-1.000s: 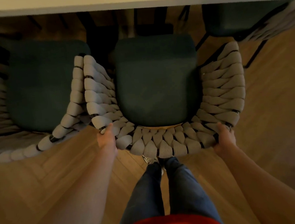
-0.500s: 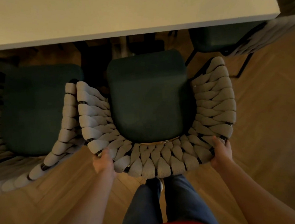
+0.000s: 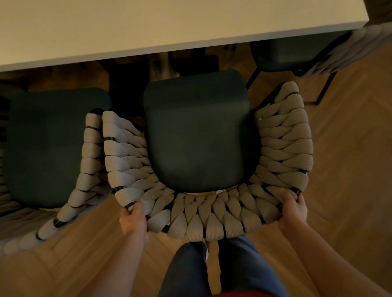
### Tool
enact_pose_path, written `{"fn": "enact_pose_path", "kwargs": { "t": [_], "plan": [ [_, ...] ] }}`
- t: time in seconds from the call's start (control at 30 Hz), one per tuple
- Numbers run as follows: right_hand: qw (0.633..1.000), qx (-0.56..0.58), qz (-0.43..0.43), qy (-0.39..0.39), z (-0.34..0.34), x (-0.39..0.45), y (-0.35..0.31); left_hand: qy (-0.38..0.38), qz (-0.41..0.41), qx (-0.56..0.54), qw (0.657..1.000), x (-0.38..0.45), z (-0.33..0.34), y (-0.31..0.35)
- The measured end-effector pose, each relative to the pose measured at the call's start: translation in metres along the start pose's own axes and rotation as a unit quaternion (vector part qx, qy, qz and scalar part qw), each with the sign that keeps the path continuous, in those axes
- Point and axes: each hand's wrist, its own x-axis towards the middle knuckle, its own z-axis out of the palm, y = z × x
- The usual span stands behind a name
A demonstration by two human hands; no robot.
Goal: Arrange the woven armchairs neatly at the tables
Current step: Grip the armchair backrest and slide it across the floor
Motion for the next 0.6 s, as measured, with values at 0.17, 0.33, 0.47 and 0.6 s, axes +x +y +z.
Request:
{"fn": "enact_pose_path", "kwargs": {
  "t": [0.17, 0.33, 0.47, 0.6],
  "plan": [
    [1.0, 0.005, -0.004, -0.003, -0.013, -0.004, 0.012, -0.013, 0.028, 0.01, 0.999, 0.003, -0.004, -0.002],
    [1.0, 0.011, -0.005, -0.022, -0.013, -0.005, 0.015, -0.019, 0.03, 0.011, 0.999, 0.004, -0.009, -0.005],
    [0.999, -0.002, 0.002, -0.033, -0.017, -0.006, 0.021, -0.011, 0.022, 0.014, 1.0, 0.007, -0.014, -0.012],
    [0.999, -0.011, 0.011, -0.037, -0.021, -0.01, 0.019, 0.005, 0.016, 0.011, 1.0, 0.005, -0.015, -0.012]
  ]
}}
